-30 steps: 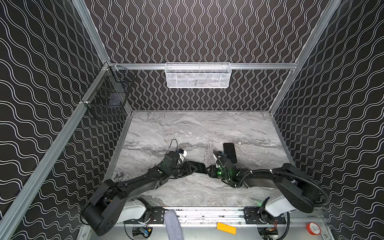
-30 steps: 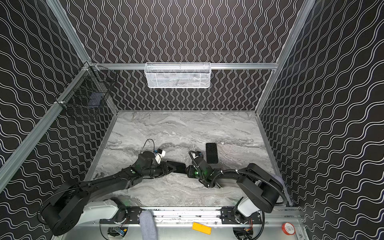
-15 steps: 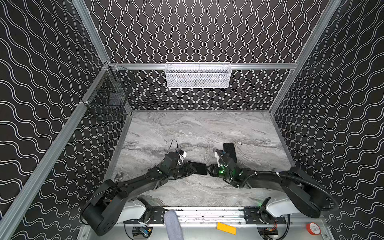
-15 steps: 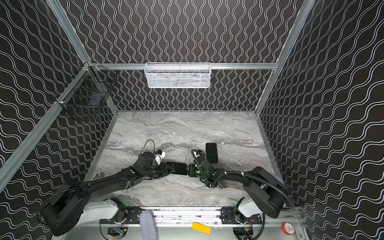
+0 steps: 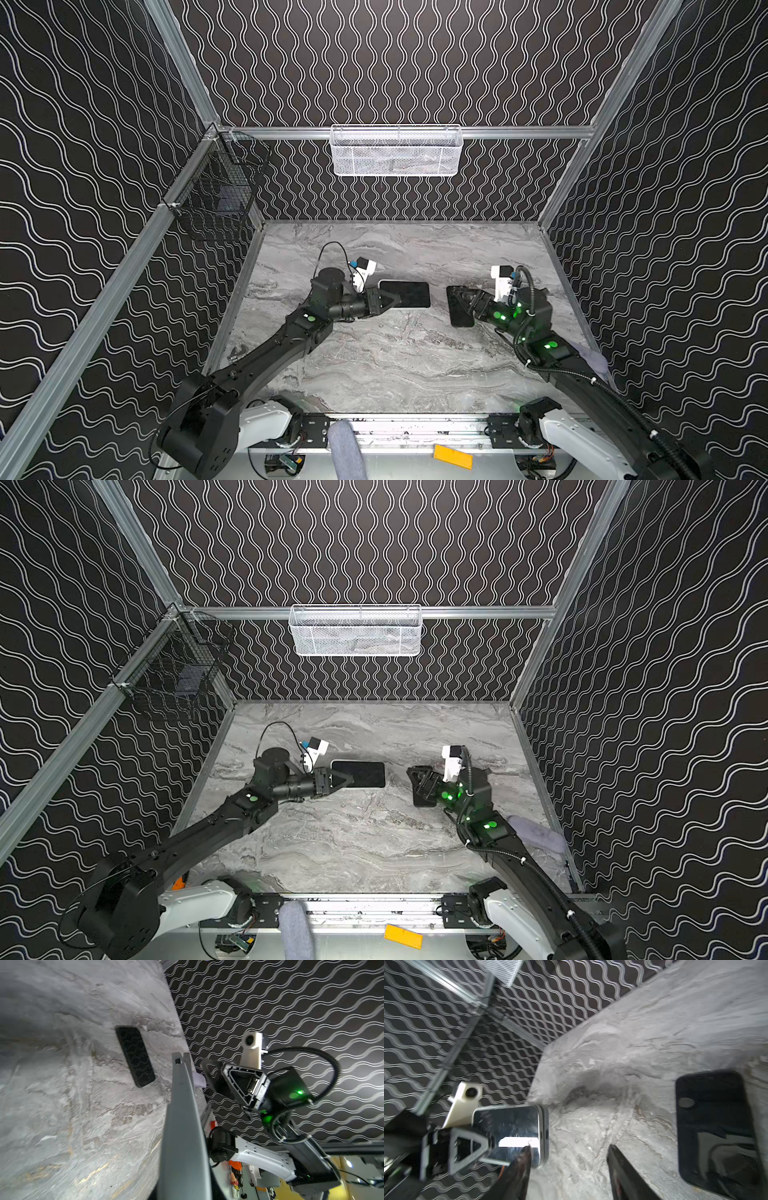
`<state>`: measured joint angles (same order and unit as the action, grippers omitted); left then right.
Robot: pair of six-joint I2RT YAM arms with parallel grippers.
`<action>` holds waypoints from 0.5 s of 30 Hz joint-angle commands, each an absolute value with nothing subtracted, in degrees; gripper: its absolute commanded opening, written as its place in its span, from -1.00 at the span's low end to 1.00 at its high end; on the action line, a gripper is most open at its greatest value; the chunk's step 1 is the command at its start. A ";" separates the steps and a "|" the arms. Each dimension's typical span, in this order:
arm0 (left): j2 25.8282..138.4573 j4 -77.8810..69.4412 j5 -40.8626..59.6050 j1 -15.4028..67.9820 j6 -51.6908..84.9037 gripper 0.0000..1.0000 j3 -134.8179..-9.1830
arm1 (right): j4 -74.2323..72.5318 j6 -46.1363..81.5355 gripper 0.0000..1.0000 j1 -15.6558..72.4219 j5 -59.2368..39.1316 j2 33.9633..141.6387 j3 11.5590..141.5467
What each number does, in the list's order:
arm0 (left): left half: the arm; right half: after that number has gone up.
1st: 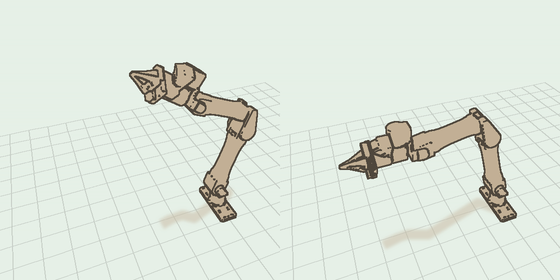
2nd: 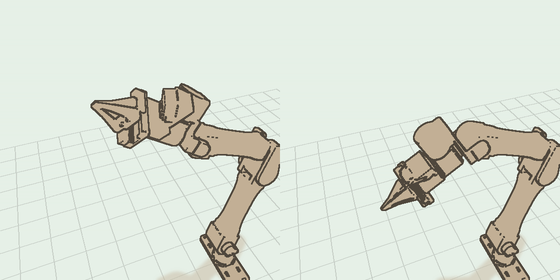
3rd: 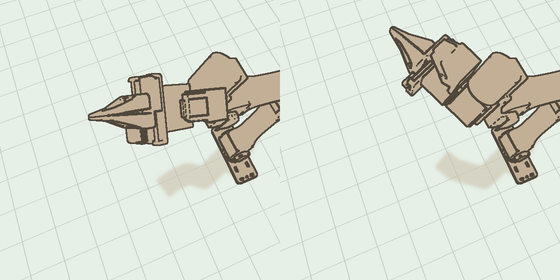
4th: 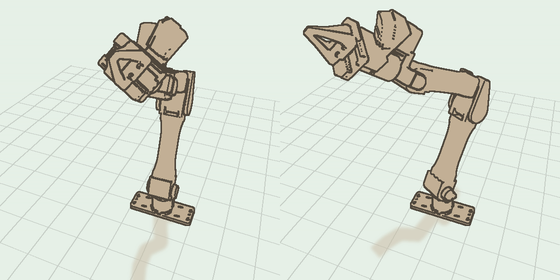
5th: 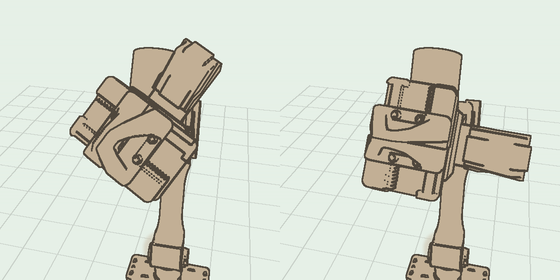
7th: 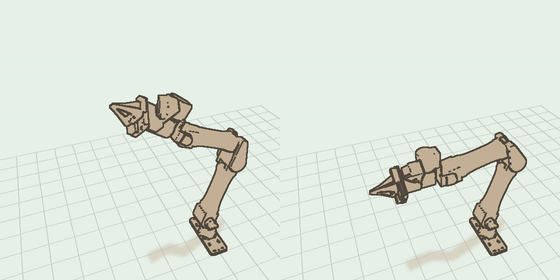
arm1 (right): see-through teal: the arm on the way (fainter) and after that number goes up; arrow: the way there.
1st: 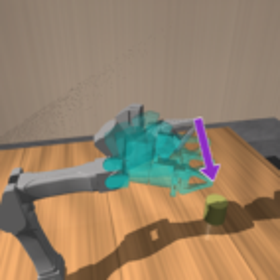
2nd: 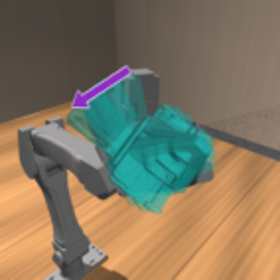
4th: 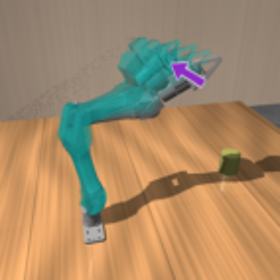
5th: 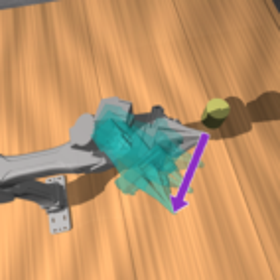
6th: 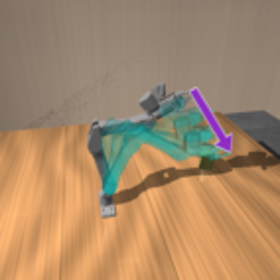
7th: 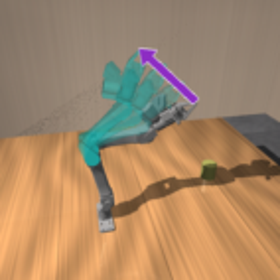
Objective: Put the phone into the phone case
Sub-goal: 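Lift the cased phone off the table with both grippers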
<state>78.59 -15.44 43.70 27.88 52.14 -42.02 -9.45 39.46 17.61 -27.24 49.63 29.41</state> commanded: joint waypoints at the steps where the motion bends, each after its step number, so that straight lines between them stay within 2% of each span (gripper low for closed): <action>1: 79.86 -22.22 52.30 27.05 52.59 -1.00 -44.87 | -18.36 43.00 0.37 15.03 -46.92 48.81 28.11; 3: 80.92 -24.82 54.45 27.02 54.63 -1.00 -45.95 | -27.44 47.39 0.48 14.65 -51.38 49.40 26.05; 6: 82.21 -30.87 56.75 27.02 58.78 -1.00 -46.16 | -36.82 51.74 0.53 14.69 -56.19 52.61 24.79; 12: 83.82 -37.95 58.36 27.04 63.97 -1.00 -45.51 | -54.18 60.89 0.55 15.12 -60.04 59.56 23.88; 15: 84.02 -39.06 58.51 27.03 64.63 -1.00 -45.06 | -58.18 62.88 0.54 16.43 -60.22 62.29 24.94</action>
<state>83.81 -31.92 56.99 27.16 62.46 -45.23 -46.70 57.91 15.53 -57.54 60.71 24.08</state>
